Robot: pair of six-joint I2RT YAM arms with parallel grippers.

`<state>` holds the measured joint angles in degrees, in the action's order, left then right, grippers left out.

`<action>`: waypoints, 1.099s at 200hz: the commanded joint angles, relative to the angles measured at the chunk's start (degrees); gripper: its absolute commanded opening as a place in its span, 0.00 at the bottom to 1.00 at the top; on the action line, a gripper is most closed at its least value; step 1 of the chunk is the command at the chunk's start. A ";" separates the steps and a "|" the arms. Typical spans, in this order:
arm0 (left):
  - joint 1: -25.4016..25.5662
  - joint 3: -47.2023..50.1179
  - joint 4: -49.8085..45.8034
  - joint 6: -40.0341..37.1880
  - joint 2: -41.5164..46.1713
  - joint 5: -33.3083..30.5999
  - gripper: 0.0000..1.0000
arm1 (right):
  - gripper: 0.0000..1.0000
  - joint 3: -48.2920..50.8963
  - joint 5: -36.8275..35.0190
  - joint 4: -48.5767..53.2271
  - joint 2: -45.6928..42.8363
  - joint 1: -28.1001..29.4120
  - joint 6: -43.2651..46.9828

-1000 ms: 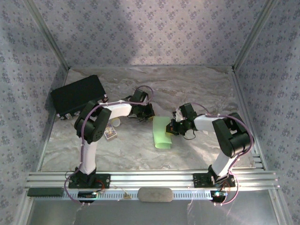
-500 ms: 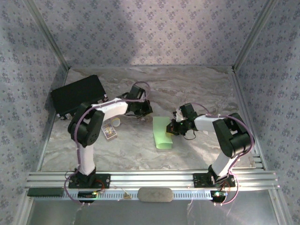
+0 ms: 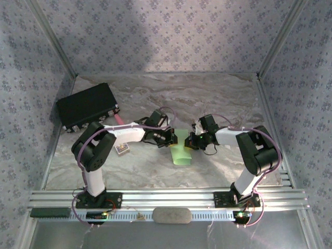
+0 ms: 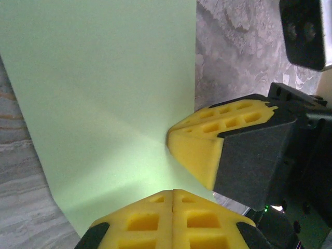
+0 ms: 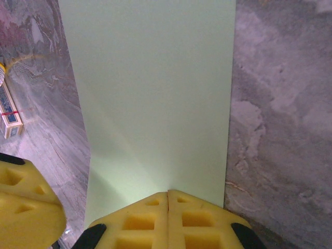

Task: Fold a paper plane with a square sheet of paper (pick it up from the middle)
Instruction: First fold the square sheet of paper in half at the center of the table.

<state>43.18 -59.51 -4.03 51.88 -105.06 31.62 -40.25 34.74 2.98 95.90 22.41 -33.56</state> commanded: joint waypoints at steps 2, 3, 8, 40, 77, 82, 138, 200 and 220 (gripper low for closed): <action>-0.08 1.57 1.48 -1.29 -0.70 1.78 0.03 | 0.00 2.68 -7.65 8.10 3.04 -0.28 0.71; -0.05 1.58 1.48 -1.36 -0.73 1.78 0.03 | 0.00 2.66 -7.66 8.14 3.06 -0.27 0.70; -0.06 1.71 1.42 -1.70 -1.12 1.93 0.03 | 0.00 2.51 -7.65 8.28 3.32 -0.14 0.73; 0.04 2.94 -0.15 -4.04 -2.39 0.51 0.05 | 0.00 3.10 -8.05 8.14 3.19 0.05 0.47; 0.23 5.55 -3.72 -7.50 -4.08 -2.90 0.06 | 0.00 3.27 -7.80 8.09 3.34 0.15 0.55; 0.28 6.19 -3.25 -7.37 -4.10 -2.97 0.06 | 0.00 3.17 -7.72 8.12 3.33 0.10 0.52; 0.41 2.62 -6.32 -6.49 2.26 -5.63 0.07 | 0.00 3.16 -8.13 8.34 3.00 0.09 0.34; 1.85 3.49 -0.38 -0.07 3.56 0.94 0.06 | 0.00 3.16 -8.64 8.64 2.33 0.03 -0.14; 2.68 4.61 0.50 0.33 2.26 1.10 0.05 | 0.00 3.27 -8.72 8.61 2.23 0.03 -0.27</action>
<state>44.69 -55.44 -5.45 50.63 -102.02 30.70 -40.14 34.72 2.87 95.90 22.44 -33.61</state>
